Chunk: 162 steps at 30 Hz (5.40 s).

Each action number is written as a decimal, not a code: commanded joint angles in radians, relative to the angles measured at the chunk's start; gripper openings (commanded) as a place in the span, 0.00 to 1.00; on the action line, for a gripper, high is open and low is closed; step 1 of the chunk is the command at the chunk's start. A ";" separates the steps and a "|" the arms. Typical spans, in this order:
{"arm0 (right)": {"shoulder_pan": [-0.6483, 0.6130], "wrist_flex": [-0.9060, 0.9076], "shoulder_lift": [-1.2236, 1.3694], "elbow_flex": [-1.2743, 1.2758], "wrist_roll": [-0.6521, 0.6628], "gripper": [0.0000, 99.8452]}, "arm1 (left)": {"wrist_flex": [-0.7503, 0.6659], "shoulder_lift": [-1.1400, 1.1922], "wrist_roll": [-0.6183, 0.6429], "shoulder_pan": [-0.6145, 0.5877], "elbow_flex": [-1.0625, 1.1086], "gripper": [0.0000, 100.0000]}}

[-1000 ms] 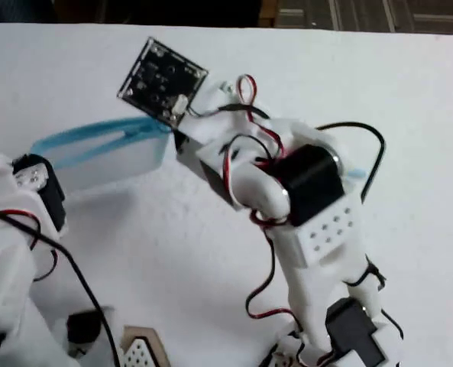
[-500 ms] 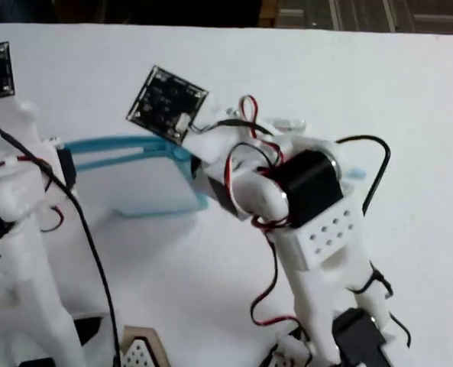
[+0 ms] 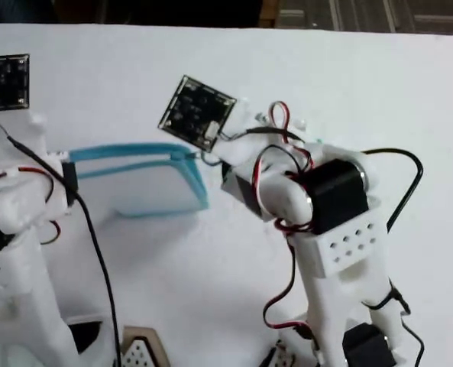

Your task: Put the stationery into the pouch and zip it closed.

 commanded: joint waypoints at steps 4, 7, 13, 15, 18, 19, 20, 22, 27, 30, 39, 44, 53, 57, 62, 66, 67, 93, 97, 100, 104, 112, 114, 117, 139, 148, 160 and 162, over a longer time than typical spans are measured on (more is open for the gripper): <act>-0.114 0.024 -0.047 -0.003 0.006 0.13 | 0.008 0.076 -0.006 0.079 0.091 0.02; -0.140 0.024 -0.082 -0.003 0.012 0.23 | -0.012 0.076 -0.006 0.081 0.074 0.02; -0.151 0.025 -0.268 0.043 0.014 0.23 | -0.017 0.081 -0.006 0.085 0.072 0.02; -0.147 0.025 -0.343 0.135 0.012 0.23 | -0.028 0.082 -0.003 0.082 0.080 0.02; -0.147 0.025 -0.453 0.341 0.011 0.23 | -0.031 0.081 -0.003 0.084 0.080 0.02; -0.143 0.025 -0.479 0.410 0.011 0.23 | -0.032 0.081 -0.003 0.084 0.080 0.02; -0.128 0.025 -0.504 0.468 0.009 0.23 | -0.032 0.081 -0.005 0.084 0.080 0.02; -0.062 0.022 -0.515 0.534 0.009 0.23 | -0.031 0.081 -0.006 0.082 0.080 0.02; 0.209 0.021 -0.386 0.520 0.014 0.23 | -0.032 0.077 -0.006 0.085 0.080 0.02; 0.334 0.021 -0.214 0.466 0.014 0.23 | -0.032 0.076 -0.008 0.085 0.080 0.02; 0.440 0.019 0.317 0.152 0.157 0.23 | -0.032 0.076 -0.008 0.082 0.080 0.02; 0.440 0.019 0.539 0.020 0.336 0.22 | -0.032 0.076 -0.008 0.082 0.080 0.02; 0.412 -0.053 0.871 -0.147 0.585 0.17 | -0.032 0.076 -0.043 0.085 0.080 0.02; 0.371 -0.111 0.967 -0.219 0.582 0.23 | -0.032 0.076 -0.048 0.085 0.080 0.02; 0.317 -0.160 1.087 -0.302 0.578 0.21 | -0.032 0.076 -0.049 0.085 0.080 0.02; 0.305 -0.174 1.191 -0.379 0.578 0.21 | -0.032 0.076 -0.051 0.085 0.080 0.02; 0.305 -0.177 1.221 -0.400 0.578 0.21 | -0.032 0.076 -0.051 0.085 0.080 0.02; 0.289 0.019 1.348 -0.735 0.483 0.02 | -0.032 0.074 -0.051 0.082 0.080 0.02; 0.298 0.022 1.244 -0.760 0.388 0.02 | -0.031 0.074 -0.051 0.082 0.074 0.02; 0.300 0.024 1.155 -0.758 0.324 0.02 | -0.032 0.074 -0.051 0.082 0.078 0.02; 0.300 0.025 1.018 -0.758 0.186 0.02 | -0.032 0.074 -0.051 0.082 0.077 0.02; 0.344 0.025 0.553 -0.652 -0.015 0.02 | -0.029 0.074 -0.051 0.085 0.074 0.02; 0.357 0.025 0.409 -0.537 -0.015 0.02 | -0.029 0.074 -0.051 0.085 0.072 0.02; 0.371 0.025 0.177 -0.308 -0.015 0.02 | -0.029 0.074 -0.051 0.085 0.072 0.02; 0.163 -0.242 -0.840 0.832 -0.735 0.02 | -0.025 0.074 -0.051 0.085 0.072 0.02; 0.036 -0.848 -0.848 0.832 -0.824 0.02 | -0.031 0.074 -0.048 0.088 0.071 0.02; 0.064 -1.216 -0.682 0.575 -0.864 0.02 | -0.029 0.074 -0.049 0.087 0.071 0.02; 0.064 -1.216 -0.619 0.503 -0.864 0.02 | -0.029 0.074 -0.049 0.087 0.071 0.02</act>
